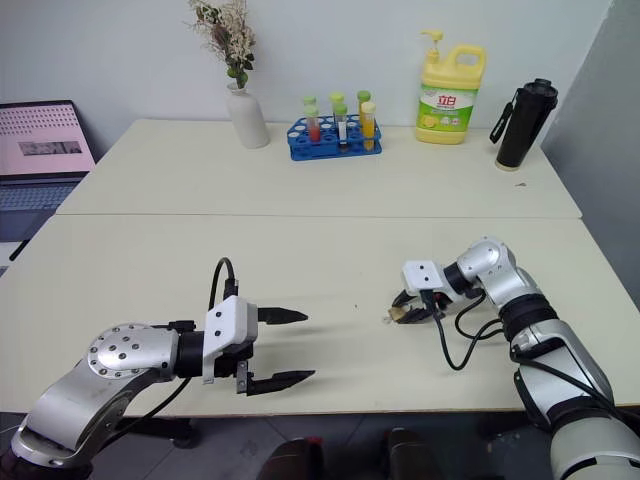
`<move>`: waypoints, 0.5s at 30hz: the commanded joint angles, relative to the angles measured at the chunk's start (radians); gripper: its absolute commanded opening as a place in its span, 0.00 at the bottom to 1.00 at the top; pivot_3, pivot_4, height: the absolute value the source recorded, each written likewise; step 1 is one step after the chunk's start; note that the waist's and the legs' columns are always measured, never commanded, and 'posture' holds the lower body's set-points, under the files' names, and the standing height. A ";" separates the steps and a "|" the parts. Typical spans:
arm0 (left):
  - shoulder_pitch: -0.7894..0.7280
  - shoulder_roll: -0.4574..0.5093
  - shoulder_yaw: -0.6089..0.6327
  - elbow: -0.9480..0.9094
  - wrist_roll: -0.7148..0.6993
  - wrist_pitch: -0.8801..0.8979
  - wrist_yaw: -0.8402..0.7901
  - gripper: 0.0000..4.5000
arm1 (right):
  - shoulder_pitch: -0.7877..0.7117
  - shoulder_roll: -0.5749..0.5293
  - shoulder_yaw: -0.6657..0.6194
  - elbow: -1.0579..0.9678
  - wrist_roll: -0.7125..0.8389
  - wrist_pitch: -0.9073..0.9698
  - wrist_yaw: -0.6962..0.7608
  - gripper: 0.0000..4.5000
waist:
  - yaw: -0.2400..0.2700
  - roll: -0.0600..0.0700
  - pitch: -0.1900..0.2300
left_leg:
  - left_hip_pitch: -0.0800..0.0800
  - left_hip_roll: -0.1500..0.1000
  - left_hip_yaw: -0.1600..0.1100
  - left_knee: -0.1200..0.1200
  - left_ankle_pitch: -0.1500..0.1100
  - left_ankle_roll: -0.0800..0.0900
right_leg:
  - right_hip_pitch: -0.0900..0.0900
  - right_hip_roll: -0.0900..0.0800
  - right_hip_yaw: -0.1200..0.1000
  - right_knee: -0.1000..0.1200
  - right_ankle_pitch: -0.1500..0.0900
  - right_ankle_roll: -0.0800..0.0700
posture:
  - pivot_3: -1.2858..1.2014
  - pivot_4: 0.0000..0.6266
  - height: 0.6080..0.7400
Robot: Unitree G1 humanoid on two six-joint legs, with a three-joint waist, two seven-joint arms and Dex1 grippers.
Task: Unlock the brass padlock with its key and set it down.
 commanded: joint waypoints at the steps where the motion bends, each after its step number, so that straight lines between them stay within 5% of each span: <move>1: -0.021 -0.013 0.006 0.018 0.002 -0.018 0.005 1.00 | 0.042 -0.022 -0.012 -0.085 -0.010 0.018 -0.005 0.21 | 0.000 0.000 0.000 | 0.000 0.000 0.000 0.000 0.000 0.000 | 0.000 0.000 0.000 0.000 0.000 0.000 | 0.52 0.24 1.00; 9: -0.146 -0.106 0.025 0.096 -0.026 0.103 0.120 1.00 | 0.195 -0.103 -0.176 -0.541 -0.085 0.163 -0.363 0.21 | 0.003 0.000 0.000 | -0.004 -0.001 -0.002 0.001 0.000 0.000 | -0.002 0.000 -0.001 0.000 0.000 0.001 | 0.52 0.24 1.00; 15: -0.270 -0.165 -0.001 0.144 -0.042 0.157 0.139 1.00 | 0.365 -0.133 -0.271 -0.806 -0.278 0.167 -0.681 0.21 | 0.004 0.000 0.000 | -0.005 -0.002 -0.002 0.000 0.000 0.000 | -0.002 0.000 -0.001 -0.001 -0.001 0.001 | 0.52 0.24 1.00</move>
